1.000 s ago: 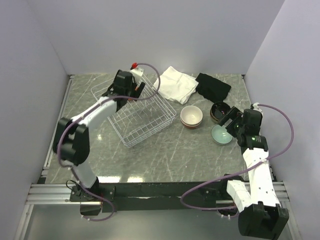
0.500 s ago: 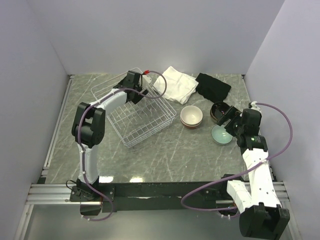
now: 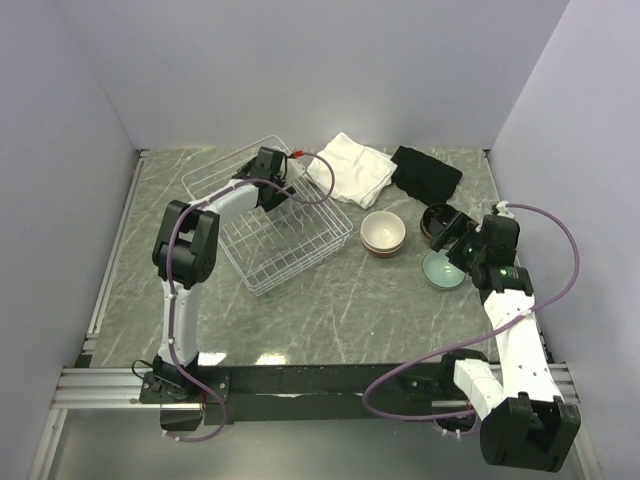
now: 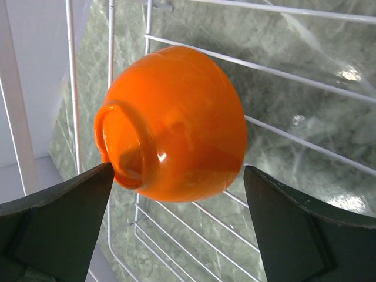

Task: Unload the bowls from the dish rack

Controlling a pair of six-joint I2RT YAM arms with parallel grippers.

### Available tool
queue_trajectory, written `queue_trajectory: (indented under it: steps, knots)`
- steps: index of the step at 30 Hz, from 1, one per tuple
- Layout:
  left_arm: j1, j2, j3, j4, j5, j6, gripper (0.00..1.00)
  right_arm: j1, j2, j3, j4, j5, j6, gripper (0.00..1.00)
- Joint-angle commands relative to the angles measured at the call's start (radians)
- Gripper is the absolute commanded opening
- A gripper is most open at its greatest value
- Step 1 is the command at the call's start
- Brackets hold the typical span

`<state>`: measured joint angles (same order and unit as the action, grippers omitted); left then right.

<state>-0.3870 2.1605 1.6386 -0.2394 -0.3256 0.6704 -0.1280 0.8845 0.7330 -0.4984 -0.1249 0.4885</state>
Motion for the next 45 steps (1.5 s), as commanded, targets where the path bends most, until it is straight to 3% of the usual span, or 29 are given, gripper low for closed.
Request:
queue_trajectory:
  steps: [1, 14, 23, 31, 35, 41, 45]
  knots:
    - [0.0, 0.025, 0.011, 0.052, -0.009, 0.038, 0.99, 0.007, 0.008, 0.009, 0.049, -0.024, -0.002, 1.0]
    - [-0.003, 0.061, -0.052, 0.1, -0.05, 0.069, 0.99, 0.007, 0.016, -0.012, 0.067, -0.059, 0.007, 1.0]
    - [-0.003, 0.033, -0.019, -0.101, 0.068, 0.093, 0.99, 0.007, 0.016, -0.018, 0.075, -0.073, 0.01, 1.0]
    - [-0.003, 0.061, -0.031, 0.018, -0.03, 0.093, 0.99, 0.007, 0.014, -0.033, 0.09, -0.087, 0.016, 1.0]
    - [-0.004, 0.068, -0.045, 0.071, -0.058, 0.077, 0.93, 0.007, 0.014, -0.04, 0.093, -0.09, 0.019, 1.0]
    - [-0.012, 0.013, -0.08, 0.138, -0.055, 0.055, 0.73, 0.007, 0.016, -0.04, 0.1, -0.096, 0.024, 1.0]
    - [-0.021, -0.03, -0.094, 0.153, -0.049, 0.051, 0.67, 0.008, 0.014, -0.04, 0.109, -0.101, 0.028, 1.0]
